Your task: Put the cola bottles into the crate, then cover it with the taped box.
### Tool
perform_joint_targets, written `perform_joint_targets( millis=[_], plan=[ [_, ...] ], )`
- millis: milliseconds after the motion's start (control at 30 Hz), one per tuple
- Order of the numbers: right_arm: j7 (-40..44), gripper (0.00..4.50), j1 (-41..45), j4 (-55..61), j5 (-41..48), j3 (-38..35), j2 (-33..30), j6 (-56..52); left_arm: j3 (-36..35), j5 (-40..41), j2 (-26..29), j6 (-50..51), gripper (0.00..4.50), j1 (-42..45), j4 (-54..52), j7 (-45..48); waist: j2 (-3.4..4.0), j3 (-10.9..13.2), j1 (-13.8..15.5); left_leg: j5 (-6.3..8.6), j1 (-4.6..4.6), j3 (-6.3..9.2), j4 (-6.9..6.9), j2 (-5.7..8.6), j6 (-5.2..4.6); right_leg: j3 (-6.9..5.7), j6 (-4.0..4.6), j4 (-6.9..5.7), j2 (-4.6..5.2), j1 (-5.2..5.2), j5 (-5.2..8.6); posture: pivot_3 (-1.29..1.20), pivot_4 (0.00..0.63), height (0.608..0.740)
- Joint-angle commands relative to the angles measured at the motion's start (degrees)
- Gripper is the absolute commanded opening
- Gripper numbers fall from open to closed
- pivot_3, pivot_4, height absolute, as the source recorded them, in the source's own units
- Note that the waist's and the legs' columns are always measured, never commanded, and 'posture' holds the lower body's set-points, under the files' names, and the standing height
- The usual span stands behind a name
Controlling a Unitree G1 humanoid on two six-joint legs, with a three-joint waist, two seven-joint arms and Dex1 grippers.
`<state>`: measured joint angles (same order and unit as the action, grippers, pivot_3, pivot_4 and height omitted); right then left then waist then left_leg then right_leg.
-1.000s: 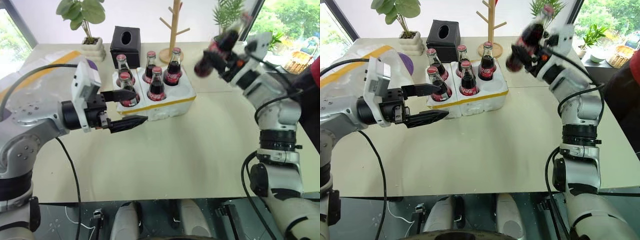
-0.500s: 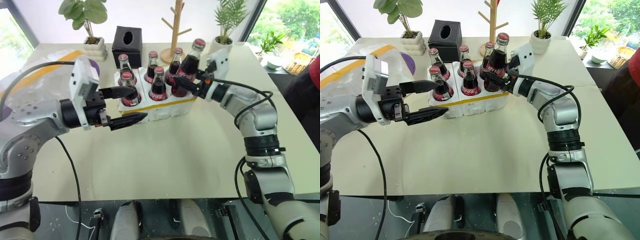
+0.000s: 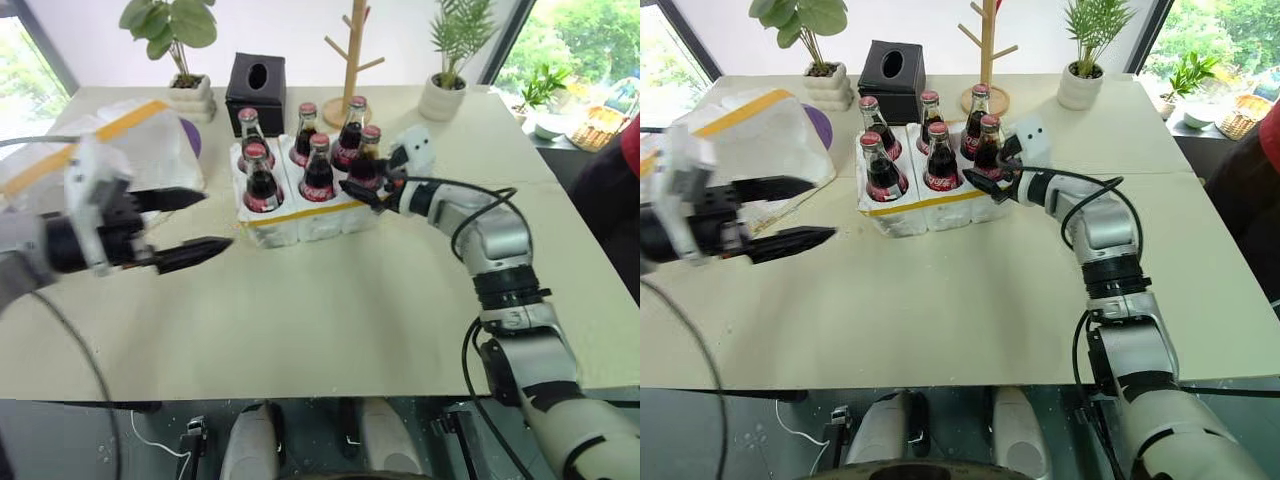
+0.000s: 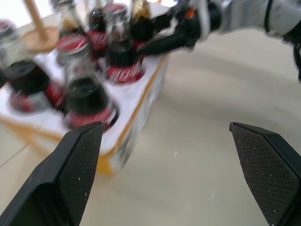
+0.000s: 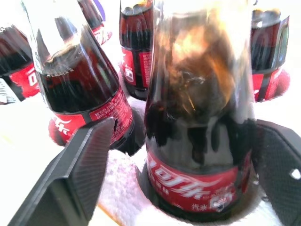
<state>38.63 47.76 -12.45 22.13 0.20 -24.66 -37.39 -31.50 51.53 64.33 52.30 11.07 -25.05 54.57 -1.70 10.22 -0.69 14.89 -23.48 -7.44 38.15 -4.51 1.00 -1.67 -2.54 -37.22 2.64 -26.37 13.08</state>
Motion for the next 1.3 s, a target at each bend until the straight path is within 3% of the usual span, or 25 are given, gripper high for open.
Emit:
perform_joint_targets(
  millis=[33,200,300,467,633,733,800,1000,1300],
  plan=[
    [5.5,4.46,0.1,14.4,9.7,-6.3,-6.5,-9.2,-13.1,-6.4,5.8,-1.2,4.50,-6.6,5.9,9.0,0.01,0.0,0.0,0.00,-0.03,-0.03,-0.02,-0.01,0.00,-0.01,0.01,0.03,0.01,-0.05,0.01,0.00,0.150,0.740],
    [13.9,4.46,-1.6,25.0,19.7,-10.7,-17.9,-17.9,-24.2,-23.1,12.8,-12.0,4.50,-20.1,23.0,24.1,0.01,0.0,-0.3,0.02,0.07,-0.11,-0.15,-0.04,0.00,-0.05,0.28,0.09,0.01,-0.08,0.17,0.00,0.150,0.740],
    [17.7,4.46,-2.0,26.5,22.0,-11.9,-23.0,-18.6,-22.9,-33.5,18.3,-27.2,4.50,-22.3,40.7,27.9,0.00,0.0,-0.4,0.03,0.13,-0.13,-0.17,-0.12,0.01,-0.09,0.56,0.09,-0.01,-0.09,0.30,0.00,0.150,0.740],
    [18.2,4.46,0.4,24.4,25.1,-13.3,-24.1,-19.5,-3.6,-35.6,26.1,-41.1,4.50,-8.9,62.5,27.9,0.02,0.0,-0.1,0.04,0.09,-0.25,-0.18,-0.18,0.03,-0.08,0.63,0.11,0.11,-0.20,0.28,0.00,0.150,0.740],
    [19.3,4.46,0.1,25.0,25.6,-13.2,-26.0,-19.0,19.3,-46.2,21.0,-46.1,4.50,21.8,76.2,28.1,-0.01,0.0,0.3,0.05,-0.14,-0.43,-0.20,-0.11,0.00,-0.07,0.61,0.10,0.11,-0.36,0.27,0.00,0.150,0.740],
    [22.2,4.46,-0.4,27.0,29.4,-15.3,-28.5,-20.6,27.6,-53.6,16.1,-47.4,4.50,38.4,85.0,26.7,-0.09,-0.1,0.7,0.04,-0.19,-0.39,-0.08,-0.13,-0.02,-0.08,0.36,0.00,0.00,-0.35,0.12,0.00,0.150,0.740],
    [22.7,4.46,-0.3,28.1,32.5,-16.9,-29.9,-22.2,31.4,-57.2,13.5,-48.2,4.50,44.8,89.6,26.2,-0.14,-0.1,0.9,0.03,-0.20,-0.38,0.00,-0.15,-0.02,-0.08,0.24,-0.04,-0.03,-0.35,0.05,0.00,0.150,0.740],
    [18.5,4.46,-0.5,29.9,36.9,-19.9,-31.9,-25.1,36.6,-63.6,8.8,-50.9,4.50,52.1,97.6,22.0,-0.18,-0.1,-0.1,0.06,-0.19,-0.36,0.01,-0.18,-0.07,-0.06,0.23,-0.02,-0.01,-0.36,0.05,0.00,0.150,0.740],
    [14.3,4.46,-2.3,31.5,41.0,-22.2,-33.5,-25.9,37.2,-66.3,3.0,-49.7,4.50,52.6,101.5,14.4,-0.19,-0.1,0.0,0.06,-0.21,-0.32,0.04,-0.20,-0.08,-0.07,0.22,-0.04,0.00,-0.35,0.04,0.00,0.150,0.740]
  ],
)
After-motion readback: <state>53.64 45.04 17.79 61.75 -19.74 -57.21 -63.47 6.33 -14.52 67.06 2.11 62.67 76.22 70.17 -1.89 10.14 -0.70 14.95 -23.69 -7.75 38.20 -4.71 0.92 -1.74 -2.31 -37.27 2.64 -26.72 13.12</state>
